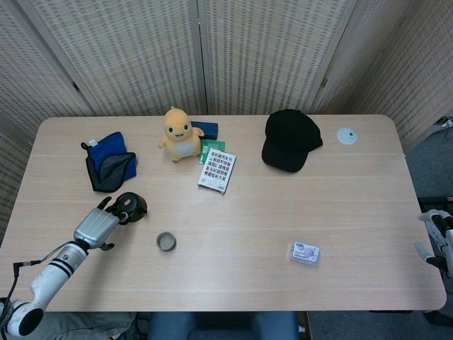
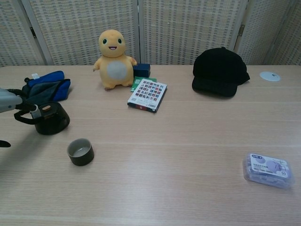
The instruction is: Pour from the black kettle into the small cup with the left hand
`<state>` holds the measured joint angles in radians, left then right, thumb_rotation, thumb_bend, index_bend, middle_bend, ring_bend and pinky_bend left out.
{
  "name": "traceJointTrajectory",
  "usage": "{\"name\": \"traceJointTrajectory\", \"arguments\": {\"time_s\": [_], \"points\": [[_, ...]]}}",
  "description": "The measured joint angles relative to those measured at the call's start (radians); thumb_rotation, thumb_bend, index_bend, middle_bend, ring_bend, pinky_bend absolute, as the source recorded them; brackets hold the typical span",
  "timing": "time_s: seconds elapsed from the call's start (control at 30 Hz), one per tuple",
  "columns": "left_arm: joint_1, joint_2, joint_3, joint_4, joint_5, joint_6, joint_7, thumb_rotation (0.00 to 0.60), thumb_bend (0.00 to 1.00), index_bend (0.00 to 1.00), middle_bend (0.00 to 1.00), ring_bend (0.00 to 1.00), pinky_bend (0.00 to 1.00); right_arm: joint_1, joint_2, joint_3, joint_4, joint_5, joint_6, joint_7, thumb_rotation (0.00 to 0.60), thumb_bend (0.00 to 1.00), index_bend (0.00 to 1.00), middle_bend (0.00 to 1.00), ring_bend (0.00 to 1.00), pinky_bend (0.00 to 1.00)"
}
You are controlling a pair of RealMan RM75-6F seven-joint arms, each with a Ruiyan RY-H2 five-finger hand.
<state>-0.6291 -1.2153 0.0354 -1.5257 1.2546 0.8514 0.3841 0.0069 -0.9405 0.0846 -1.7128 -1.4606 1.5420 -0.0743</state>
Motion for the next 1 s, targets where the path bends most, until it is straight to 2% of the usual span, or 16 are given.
{"name": "traceJointTrajectory", "arguments": {"time_s": [1.0], "points": [[-0.015, 0.012, -0.007, -0.028, -0.049, -0.025, 0.025, 0.600, 0.19, 0.30, 0.29, 0.26, 0.00, -0.004, 0.000, -0.001, 0.002, 0.010, -0.003, 0.000, 0.600, 0.17, 0.38, 0.38, 0.31, 0.38]]}}
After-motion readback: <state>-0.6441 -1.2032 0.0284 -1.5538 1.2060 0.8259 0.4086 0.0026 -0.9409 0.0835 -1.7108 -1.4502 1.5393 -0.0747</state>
